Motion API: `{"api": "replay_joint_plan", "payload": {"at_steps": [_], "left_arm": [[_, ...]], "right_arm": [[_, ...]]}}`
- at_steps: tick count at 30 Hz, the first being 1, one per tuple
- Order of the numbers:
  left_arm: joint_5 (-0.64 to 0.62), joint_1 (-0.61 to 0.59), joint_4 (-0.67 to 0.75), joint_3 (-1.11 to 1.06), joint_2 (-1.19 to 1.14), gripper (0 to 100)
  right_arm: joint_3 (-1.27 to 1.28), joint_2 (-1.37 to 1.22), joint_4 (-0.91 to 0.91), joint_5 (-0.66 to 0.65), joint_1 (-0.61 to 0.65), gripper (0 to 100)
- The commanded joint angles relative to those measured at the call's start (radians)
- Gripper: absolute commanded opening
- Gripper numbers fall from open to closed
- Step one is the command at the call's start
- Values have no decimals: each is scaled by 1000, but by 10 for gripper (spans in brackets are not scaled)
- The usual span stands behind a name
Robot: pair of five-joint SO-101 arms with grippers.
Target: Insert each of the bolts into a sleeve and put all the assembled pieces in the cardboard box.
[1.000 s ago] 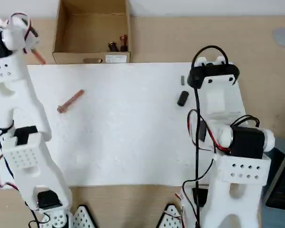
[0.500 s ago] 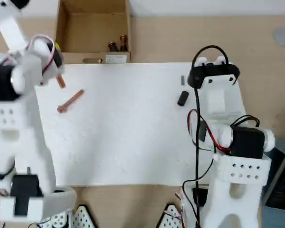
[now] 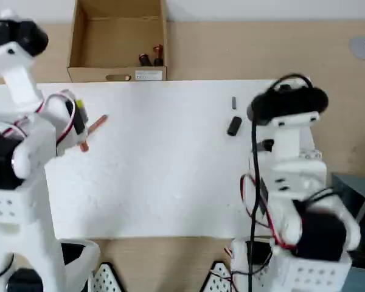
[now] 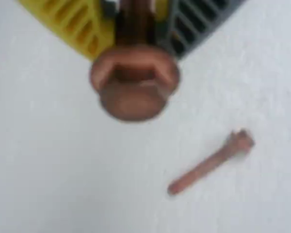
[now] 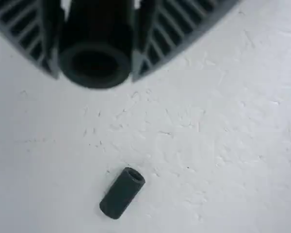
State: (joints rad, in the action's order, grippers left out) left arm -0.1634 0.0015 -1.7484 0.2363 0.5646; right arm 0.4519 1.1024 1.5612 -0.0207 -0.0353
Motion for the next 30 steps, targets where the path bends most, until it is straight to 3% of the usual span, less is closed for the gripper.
{"api": "replay_joint_plan", "payload": {"at_steps": [1,6,13,19,30], "left_arm": [[0,9,52,-121,116,2],[6,26,206,-382,303,2],[-51,183,397,-733,558,2],[-114,262,548,-914,737,2],[-157,284,815,-1112,900,2]], "right_arm": [[76,68,-58,-5,-13,9],[217,162,-161,-3,-13,9],[418,321,-344,-3,-13,9],[524,469,-376,-2,1,9],[654,613,-379,117,328,9]]}}
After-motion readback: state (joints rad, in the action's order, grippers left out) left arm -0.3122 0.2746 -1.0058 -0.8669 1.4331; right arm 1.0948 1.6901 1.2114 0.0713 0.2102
